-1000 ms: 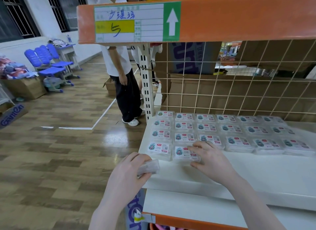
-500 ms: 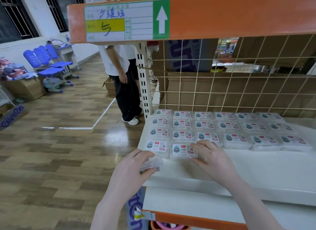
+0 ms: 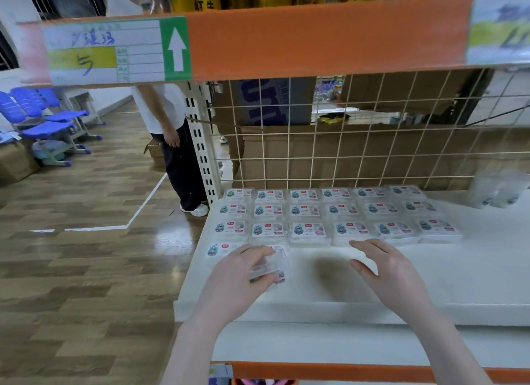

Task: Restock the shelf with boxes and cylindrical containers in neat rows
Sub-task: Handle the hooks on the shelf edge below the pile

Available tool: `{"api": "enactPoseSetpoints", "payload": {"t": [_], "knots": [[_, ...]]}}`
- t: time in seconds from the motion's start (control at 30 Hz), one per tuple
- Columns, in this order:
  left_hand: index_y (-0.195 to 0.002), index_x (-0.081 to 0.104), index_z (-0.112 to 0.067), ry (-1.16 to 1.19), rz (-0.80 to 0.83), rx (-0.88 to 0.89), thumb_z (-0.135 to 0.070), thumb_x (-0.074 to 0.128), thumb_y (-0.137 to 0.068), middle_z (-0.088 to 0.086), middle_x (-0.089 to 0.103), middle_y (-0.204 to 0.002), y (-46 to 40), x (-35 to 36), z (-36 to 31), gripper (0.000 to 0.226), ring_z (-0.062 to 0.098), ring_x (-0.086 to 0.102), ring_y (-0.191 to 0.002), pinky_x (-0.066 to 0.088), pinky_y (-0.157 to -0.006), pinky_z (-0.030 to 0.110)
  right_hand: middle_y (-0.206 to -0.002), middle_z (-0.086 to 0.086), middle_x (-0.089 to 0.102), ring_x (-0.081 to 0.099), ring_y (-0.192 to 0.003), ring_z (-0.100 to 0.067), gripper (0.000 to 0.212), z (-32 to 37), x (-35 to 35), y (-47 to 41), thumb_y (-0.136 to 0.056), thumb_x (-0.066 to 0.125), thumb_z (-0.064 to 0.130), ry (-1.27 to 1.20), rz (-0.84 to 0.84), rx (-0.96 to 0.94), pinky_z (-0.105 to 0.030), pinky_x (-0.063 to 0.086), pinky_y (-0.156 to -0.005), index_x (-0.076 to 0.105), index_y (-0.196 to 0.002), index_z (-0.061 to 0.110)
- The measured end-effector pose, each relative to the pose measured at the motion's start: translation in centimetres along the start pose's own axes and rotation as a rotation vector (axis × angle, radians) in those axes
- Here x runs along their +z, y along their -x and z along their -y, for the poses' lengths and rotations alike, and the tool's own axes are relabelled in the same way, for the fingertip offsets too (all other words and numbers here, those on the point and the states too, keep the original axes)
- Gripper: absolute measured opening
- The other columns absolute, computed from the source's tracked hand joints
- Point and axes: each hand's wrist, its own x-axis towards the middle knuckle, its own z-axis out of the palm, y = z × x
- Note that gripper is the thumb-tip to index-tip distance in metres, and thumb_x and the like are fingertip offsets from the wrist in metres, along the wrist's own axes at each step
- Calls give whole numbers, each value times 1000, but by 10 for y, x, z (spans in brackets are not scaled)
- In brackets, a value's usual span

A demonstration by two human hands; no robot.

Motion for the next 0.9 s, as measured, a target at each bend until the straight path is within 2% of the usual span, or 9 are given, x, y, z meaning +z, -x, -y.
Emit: {"api": "enactPoseSetpoints", "payload": {"t": [0.17, 0.37, 0.53, 0.67, 0.8, 0.9], "knots": [[-126, 53, -34, 3, 66, 48, -36, 64, -86, -16, 54, -120, -17, 23, -27, 41, -1, 52, -112, 40, -93, 21, -94, -1, 67, 65, -78, -22, 33, -27, -20, 7, -73, 78, 13, 17, -4, 54, -31, 50, -64, 70, -105, 12], [-124, 53, -33, -13, 131, 69, -38, 62, -88, -14, 55, -122, -39, 53, -53, 38, 1, 52, -112, 41, -95, 26, -90, 0, 67, 66, -74, -22, 32, -54, -31, 11, -71, 79, 10, 24, -14, 76, -24, 43, -61, 71, -102, 13], [-127, 51, -33, -64, 199, 88, -39, 57, -90, -14, 55, -121, -52, 74, -66, 37, 1, 51, -113, 41, -94, 25, -92, 2, 67, 66, -76, -20, 30, -71, -35, 10, -73, 78, 12, 24, 11, 97, -23, 41, -61, 71, -102, 15], [-132, 46, -32, -137, 150, 123, -37, 53, -92, -14, 47, -128, -55, 83, -69, 41, 4, 43, -119, 34, -92, 19, -92, 3, 67, 66, -77, -19, 30, -82, -39, 7, -73, 78, 13, 24, 21, 95, -23, 40, -61, 71, -103, 16], [-135, 41, -37, -162, 51, 150, -35, 54, -93, -18, 36, -131, -54, 89, -68, 45, 0, 30, -124, 25, -89, 11, -91, 2, 67, 66, -76, -20, 30, -87, -40, 4, -73, 78, 12, 11, 15, 91, -23, 40, -61, 71, -102, 16], [-131, 49, -35, -148, 10, 181, -25, 57, -92, -17, 42, -122, -53, 91, -65, 41, 2, 37, -117, 27, -85, 10, -89, 2, 67, 66, -73, -20, 31, -89, -39, 2, -71, 79, 10, 7, 10, 81, -23, 41, -58, 71, -101, 16]]}}
